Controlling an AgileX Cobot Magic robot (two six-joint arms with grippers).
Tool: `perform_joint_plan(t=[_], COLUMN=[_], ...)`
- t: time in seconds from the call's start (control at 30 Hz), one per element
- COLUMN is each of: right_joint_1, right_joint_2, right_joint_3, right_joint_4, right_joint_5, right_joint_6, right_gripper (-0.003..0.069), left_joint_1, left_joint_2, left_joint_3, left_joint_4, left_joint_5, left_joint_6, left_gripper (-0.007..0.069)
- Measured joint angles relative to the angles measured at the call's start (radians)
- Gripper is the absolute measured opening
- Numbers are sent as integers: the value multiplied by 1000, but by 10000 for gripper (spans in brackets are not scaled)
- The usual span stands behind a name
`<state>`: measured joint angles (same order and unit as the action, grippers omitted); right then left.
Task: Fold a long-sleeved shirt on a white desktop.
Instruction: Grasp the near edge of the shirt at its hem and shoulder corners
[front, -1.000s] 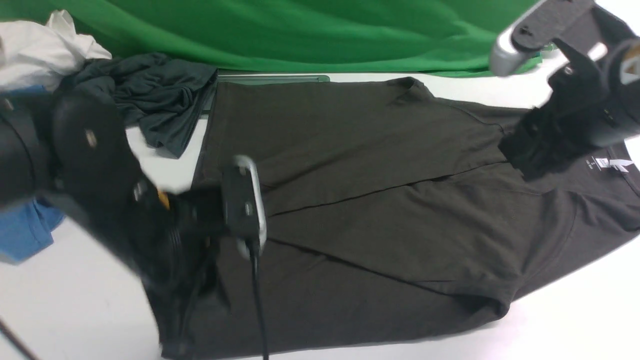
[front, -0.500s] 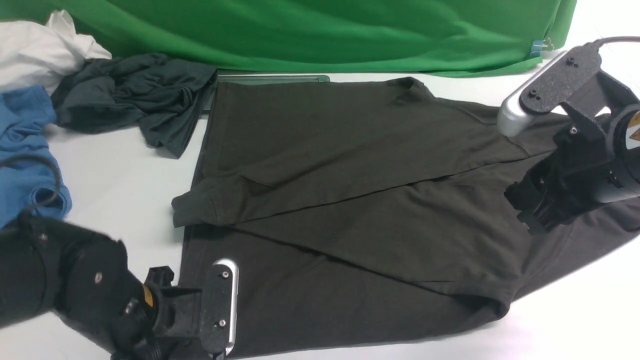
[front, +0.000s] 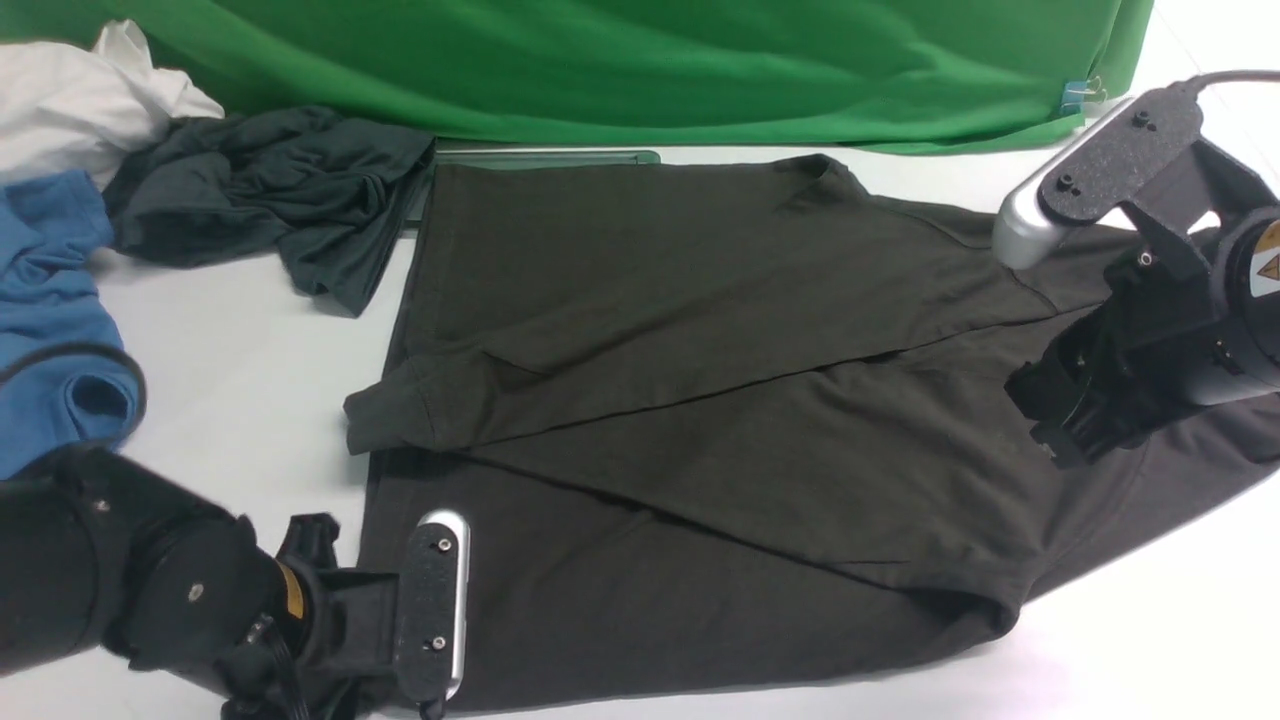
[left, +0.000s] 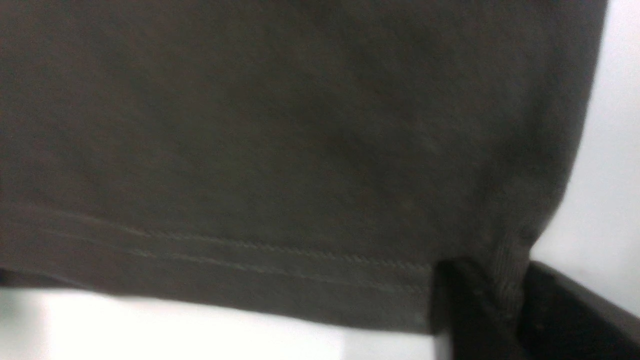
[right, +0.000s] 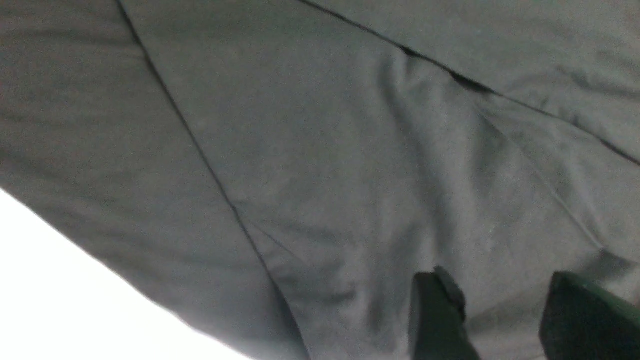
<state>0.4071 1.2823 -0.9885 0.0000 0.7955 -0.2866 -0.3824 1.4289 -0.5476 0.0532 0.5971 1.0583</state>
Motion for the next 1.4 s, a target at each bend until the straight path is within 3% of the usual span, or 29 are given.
perform_joint_plan(t=[0.07,0.3,0.53,0.77,0.9,1.0,1.17,1.4], right_joint_1=[1,47,130,153,153,153,153,149], right_joint_2=[0,-1,-1,-4,-5,-6,-4,53], right_joint_3=[0,0,0,24,154,310,461,495], right_joint_4=[0,0,0,0,-9,-83,-151,-246], right_joint_5=[24,122,223,201,135,-2,-249,-380], right_joint_6=[18,22,-13,-158,-258,-320,-353,-388], right_gripper=[289,289,304,400,506,573,589,589], left_joint_1=[-15,-44,-44,-45,-45,-45,-45,-45], left_joint_2=[-16,-121,-184,-198,-226,-264,-344,-420], left_joint_3=[-48,-144,-145,-145,-145,-145,-145,-145], left_joint_4=[-36,-53,-59,-115,-107,-96,-95,-95], left_joint_5=[101,286,284,398,503,538,519,496], left_joint_6=[-34,-214,-231,-247,-354,-425,-438,-439], left_gripper=[41,38,38,38,38,38,38,38])
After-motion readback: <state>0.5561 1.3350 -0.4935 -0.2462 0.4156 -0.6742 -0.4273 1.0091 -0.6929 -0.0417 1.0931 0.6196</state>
